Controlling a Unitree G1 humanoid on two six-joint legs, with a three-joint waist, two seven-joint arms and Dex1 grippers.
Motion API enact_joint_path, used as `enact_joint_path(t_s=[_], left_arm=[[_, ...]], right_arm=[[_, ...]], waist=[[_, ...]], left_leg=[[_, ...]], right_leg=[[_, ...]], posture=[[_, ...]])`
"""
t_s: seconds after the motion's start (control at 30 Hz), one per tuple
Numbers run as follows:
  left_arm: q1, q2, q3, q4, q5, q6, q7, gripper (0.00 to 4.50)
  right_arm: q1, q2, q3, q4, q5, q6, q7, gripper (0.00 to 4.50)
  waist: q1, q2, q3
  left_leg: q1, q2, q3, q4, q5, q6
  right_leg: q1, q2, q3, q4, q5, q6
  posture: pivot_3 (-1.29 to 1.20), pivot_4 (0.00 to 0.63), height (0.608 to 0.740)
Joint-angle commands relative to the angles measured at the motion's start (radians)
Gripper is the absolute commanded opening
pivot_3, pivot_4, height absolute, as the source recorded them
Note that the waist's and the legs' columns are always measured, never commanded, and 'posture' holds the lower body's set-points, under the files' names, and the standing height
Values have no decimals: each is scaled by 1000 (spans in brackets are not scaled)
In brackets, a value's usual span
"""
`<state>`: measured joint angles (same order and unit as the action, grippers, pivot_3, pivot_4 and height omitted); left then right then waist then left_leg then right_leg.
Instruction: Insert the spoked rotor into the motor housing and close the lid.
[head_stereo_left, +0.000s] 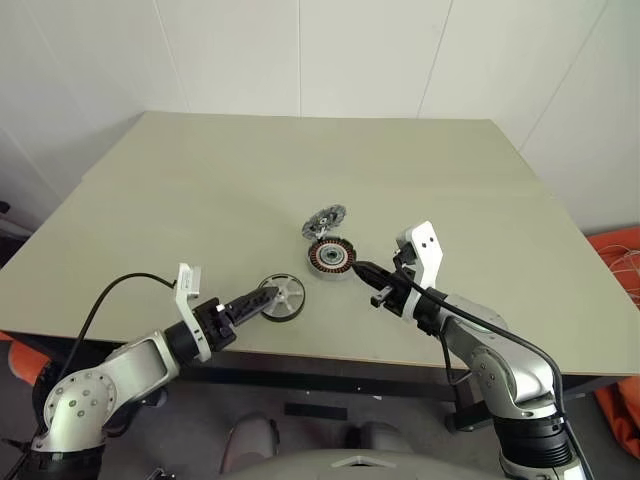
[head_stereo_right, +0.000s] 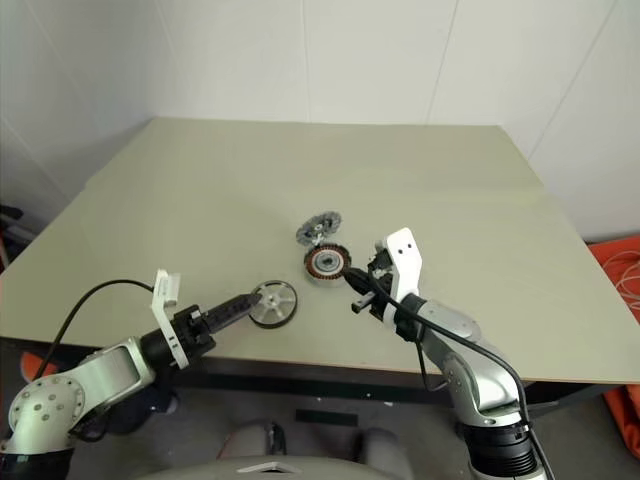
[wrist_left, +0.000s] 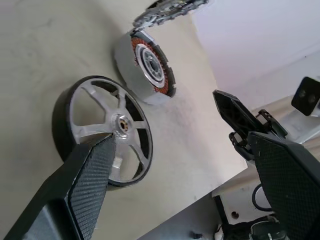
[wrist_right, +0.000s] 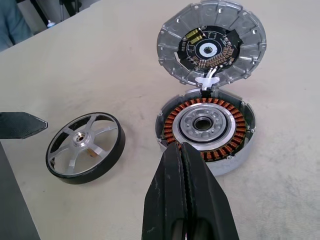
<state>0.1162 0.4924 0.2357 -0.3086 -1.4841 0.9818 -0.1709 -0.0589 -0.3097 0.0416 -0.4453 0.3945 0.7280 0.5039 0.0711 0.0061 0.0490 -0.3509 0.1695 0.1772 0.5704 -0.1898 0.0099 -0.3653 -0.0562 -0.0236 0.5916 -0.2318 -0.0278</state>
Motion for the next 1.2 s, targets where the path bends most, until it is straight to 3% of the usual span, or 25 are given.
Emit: enact_joint_path(t_s=[0.03,0.3,0.5,1.2], left_arm=[[-24,25,49,43,-97,17,40,4500],[-46,82,74,131,-231,57,79,4500],[-84,83,43,198,-244,83,100,4500],[-120,95,2,283,-110,189,9,4500]], right_arm=[[-6,-5,-15,-42,19,-19,-5,11],[-11,-7,-12,-38,20,-21,-10,11],[-21,-7,-13,-31,16,-26,-13,11],[-22,-12,-22,-47,22,-28,-36,11]], waist=[[1,0,0],[3,0,0],[4,-1,0],[6,-1,0]], left_leg=[[0,0,0,0,0,0],[0,0,0,0,0,0],[0,0,0,0,0,0],[0,0,0,0,0,-1]], right_leg=[[0,0,0,0,0,0],[0,0,0,0,0,0],[1,0,0,0,0,1],[1,0,0,0,0,1]], posture=[[0,0,740],[0,0,740],[0,0,740],[0,0,740]])
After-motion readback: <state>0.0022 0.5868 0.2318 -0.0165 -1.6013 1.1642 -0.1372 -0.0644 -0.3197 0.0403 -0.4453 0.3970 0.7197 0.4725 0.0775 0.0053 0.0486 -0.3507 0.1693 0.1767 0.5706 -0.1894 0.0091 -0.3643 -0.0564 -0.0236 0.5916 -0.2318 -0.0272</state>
